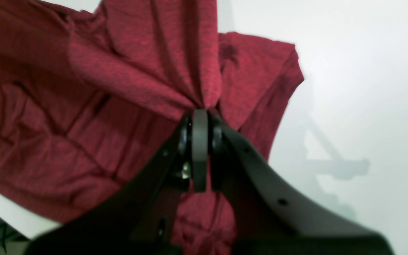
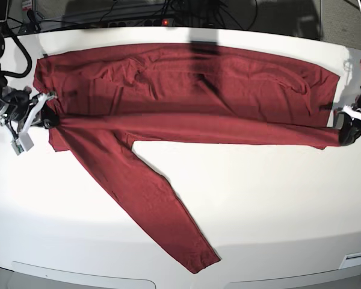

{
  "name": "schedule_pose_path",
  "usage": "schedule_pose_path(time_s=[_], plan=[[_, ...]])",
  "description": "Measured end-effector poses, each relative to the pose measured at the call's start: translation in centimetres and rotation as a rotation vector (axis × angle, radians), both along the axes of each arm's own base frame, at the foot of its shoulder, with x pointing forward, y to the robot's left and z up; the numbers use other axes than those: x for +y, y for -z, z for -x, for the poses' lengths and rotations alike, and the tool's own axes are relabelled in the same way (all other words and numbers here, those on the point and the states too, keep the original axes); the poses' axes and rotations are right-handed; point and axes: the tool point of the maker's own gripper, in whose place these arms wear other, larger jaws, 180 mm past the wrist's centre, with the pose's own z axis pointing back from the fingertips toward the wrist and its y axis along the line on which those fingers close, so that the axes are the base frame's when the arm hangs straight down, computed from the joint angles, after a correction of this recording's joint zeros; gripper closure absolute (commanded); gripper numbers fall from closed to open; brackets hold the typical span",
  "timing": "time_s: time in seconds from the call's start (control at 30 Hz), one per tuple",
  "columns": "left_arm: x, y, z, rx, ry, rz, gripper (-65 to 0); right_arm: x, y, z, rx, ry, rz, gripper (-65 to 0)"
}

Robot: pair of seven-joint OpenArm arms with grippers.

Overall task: Fold the T-shirt properly
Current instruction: 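Lift the hem with both grippers and fold it onto the shoulder edge, then open both grippers to release the folded hem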

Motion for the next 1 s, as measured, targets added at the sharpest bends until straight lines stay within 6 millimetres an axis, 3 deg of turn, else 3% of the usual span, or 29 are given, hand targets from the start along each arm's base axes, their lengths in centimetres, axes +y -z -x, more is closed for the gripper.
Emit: schedule_pose_path(time_s=[0.17, 0.37, 0.63, 0.7, 0.8, 0.87, 1.0], plan=[[1.8, 0.6, 1.8, 0.028, -0.046, -0.011, 0.0, 0.1, 1.5, 2.1, 0.057, 0.000, -0.003, 0.0], [1.7, 2.1, 3.7, 0.092, -0.043, -0.013, 0.0, 0.1, 2.7, 3.9, 0.102, 0.000, -0.003, 0.0], [1.7, 3.1, 4.6, 0.130, -0.033, -0.042, 0.0, -0.5, 3.2, 4.3, 0.120, -0.005, 0.044, 0.0], [1.7, 3.1, 4.7, 0.131, -0.032, -0.043, 0.0, -0.7, 3.3, 4.4, 0.126, -0.006, 0.054, -10.9], [1.7, 3.2, 4.7, 0.132, -0.032, -0.046, -18.4, -0.7, 3.3, 4.4, 0.126, -0.007, 0.058, -23.8], [1.7, 3.2, 4.7, 0.135, -0.031, -0.046, -27.7, -0.7, 3.1, 4.1, 0.119, -0.006, 0.058, -25.7], [1.7, 3.3, 4.8, 0.143, -0.029, -0.048, -30.3, -0.8, 2.0, 2.4, 0.074, -0.004, 0.059, -25.7]])
